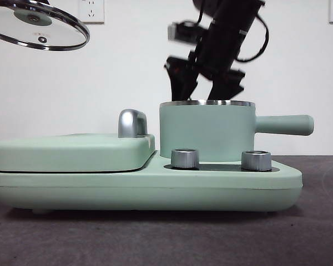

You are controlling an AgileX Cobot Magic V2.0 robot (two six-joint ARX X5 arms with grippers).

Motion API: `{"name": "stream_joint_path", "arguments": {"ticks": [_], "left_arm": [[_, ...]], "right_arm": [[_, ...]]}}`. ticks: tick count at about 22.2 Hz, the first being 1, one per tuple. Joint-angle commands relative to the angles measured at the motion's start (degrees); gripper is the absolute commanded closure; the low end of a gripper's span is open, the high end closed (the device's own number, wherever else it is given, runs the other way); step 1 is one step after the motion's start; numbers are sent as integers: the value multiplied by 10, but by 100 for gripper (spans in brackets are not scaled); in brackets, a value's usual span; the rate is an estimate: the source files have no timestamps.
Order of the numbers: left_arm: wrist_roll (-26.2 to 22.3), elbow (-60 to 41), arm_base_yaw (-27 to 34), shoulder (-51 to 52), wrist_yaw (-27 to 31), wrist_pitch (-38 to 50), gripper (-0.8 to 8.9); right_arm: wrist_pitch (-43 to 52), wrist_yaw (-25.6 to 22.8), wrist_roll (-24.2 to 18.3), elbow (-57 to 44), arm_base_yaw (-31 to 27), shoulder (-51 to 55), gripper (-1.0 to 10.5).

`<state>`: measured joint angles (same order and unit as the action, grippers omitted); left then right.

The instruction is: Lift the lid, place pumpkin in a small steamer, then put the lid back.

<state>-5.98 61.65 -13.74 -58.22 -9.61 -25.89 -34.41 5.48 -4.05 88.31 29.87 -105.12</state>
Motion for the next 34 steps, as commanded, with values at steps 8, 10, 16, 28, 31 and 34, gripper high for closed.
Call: {"name": "stream_joint_path", "arguments": {"ticks": [8,10,16,28,31,34], "left_arm": [[-4,9,0,-2,-2,19,803],[-4,9,0,-2,-2,19,803],[-4,9,0,-2,-2,19,803],[-4,9,0,-2,-2,19,803],[-4,9,0,-2,-2,18,803],[-4,9,0,-2,-2,16,803]], "right_arm": [[-12,6,4,5,11,-47,586],[-25,5,4,5,11,-50,586],[-31,6,-1,5,13,-49,455],[-47,5,5,7,11,96,514],[-45,-5,11,-1,11,146,539],[21,-38,24,-85,12,227,539]]}}
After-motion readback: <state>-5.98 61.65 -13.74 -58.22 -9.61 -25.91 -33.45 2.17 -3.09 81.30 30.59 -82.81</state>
